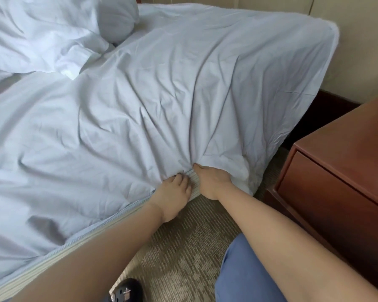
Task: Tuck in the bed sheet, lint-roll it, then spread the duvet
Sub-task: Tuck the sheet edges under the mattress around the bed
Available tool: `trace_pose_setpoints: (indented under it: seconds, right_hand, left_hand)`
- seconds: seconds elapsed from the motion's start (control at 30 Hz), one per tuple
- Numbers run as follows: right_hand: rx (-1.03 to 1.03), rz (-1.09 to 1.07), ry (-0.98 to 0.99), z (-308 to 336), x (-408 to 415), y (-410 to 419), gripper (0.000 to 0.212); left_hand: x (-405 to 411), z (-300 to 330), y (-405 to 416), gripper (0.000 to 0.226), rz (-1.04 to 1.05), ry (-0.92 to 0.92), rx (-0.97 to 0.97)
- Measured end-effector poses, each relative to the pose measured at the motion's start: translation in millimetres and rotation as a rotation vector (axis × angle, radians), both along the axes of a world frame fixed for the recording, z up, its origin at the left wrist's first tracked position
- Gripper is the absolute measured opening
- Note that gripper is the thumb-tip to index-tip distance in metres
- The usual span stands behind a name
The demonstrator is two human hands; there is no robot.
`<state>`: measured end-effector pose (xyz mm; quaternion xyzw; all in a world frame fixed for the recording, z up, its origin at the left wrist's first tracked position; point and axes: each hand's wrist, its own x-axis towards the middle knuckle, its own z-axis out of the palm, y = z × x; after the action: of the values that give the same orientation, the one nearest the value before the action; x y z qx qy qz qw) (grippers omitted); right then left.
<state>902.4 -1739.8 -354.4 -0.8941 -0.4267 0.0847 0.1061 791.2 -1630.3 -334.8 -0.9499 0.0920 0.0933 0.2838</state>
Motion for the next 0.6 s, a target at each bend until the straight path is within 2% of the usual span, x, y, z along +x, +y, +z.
trace_pose_setpoints:
  seconds: [0.07,0.17,0.27,0.37,0.53,0.6]
  right_hand:
    - [0.121,-0.048,0.019,3,-7,-5,0.041]
    - [0.284,-0.213,0.022,11,-15,-13,0.034]
    - [0.384,-0.371,0.036,15,-18,-21,0.038]
    - [0.32,-0.448,-0.011,18,-10,-31,0.04]
    - [0.224,-0.342,0.336,22,-5,-32,0.057]
    - [0.21,-0.312,0.417,23,-5,-34,0.059]
  left_hand:
    - [-8,10,2,0.018,-0.157,-0.056,0.048]
    - [-2,22,1,0.037,-0.259,-0.149,0.077]
    - [8,32,1,0.027,-0.301,-0.189,0.148]
    - [15,52,-6,0.017,-0.303,-0.141,0.186]
    - [26,85,-20,0.024,-0.322,-0.118,0.285]
    - [33,89,-22,0.038,-0.259,-0.018,0.355]
